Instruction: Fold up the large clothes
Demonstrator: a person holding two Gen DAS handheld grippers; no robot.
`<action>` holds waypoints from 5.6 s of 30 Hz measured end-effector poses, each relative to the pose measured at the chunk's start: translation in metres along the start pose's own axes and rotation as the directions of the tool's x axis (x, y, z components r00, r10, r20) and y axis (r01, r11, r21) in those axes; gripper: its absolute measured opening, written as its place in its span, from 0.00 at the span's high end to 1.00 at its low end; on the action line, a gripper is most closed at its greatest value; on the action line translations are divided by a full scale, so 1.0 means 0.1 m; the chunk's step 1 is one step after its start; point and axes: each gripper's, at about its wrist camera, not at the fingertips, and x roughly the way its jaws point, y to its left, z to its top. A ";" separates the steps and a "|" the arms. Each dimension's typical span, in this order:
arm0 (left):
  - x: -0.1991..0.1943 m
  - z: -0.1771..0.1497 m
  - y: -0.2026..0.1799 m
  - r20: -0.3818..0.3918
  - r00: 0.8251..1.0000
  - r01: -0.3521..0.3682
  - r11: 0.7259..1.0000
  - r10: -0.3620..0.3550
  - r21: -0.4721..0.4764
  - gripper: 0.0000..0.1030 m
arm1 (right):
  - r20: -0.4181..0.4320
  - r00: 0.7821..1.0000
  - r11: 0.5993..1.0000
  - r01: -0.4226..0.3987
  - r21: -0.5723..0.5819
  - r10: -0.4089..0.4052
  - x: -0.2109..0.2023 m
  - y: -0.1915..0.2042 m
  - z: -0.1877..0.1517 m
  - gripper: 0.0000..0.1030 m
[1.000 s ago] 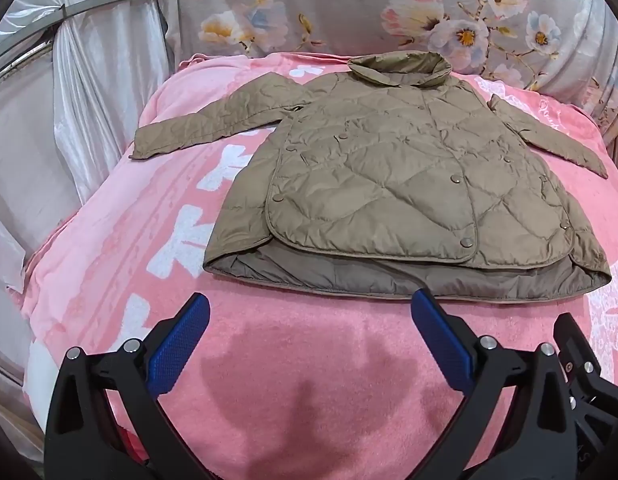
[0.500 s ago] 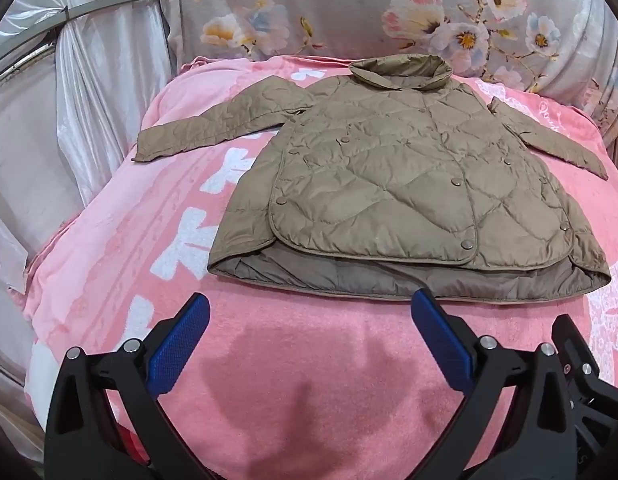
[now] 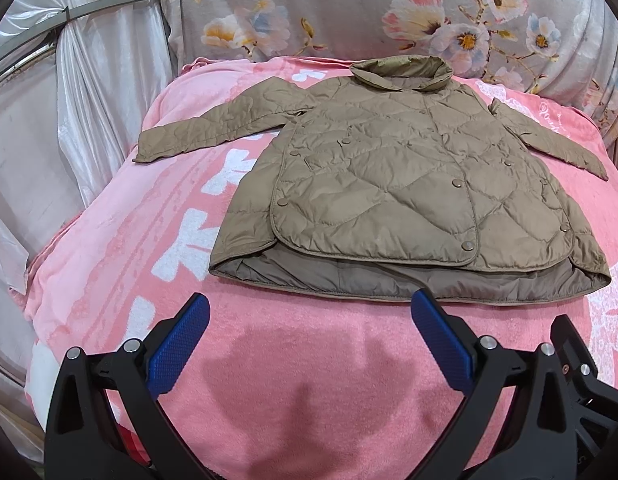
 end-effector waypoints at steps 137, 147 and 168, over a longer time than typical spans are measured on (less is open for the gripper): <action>2.17 2.02 0.89 -0.033 0.998 0.039 0.976 -0.047 -0.215 0.04 | -0.172 0.858 0.846 -0.509 -0.162 0.483 2.96 1.37 2.38 0.86; 2.04 2.28 0.61 0.014 0.987 0.162 0.964 -0.163 -0.212 0.04 | -0.169 0.789 0.774 -0.614 -0.157 0.591 2.49 0.90 2.22 0.53; 2.59 2.01 0.25 -0.194 0.908 0.312 0.910 -0.370 -0.274 0.08 | -0.164 0.779 0.793 -0.608 0.043 0.606 2.70 0.70 2.34 0.73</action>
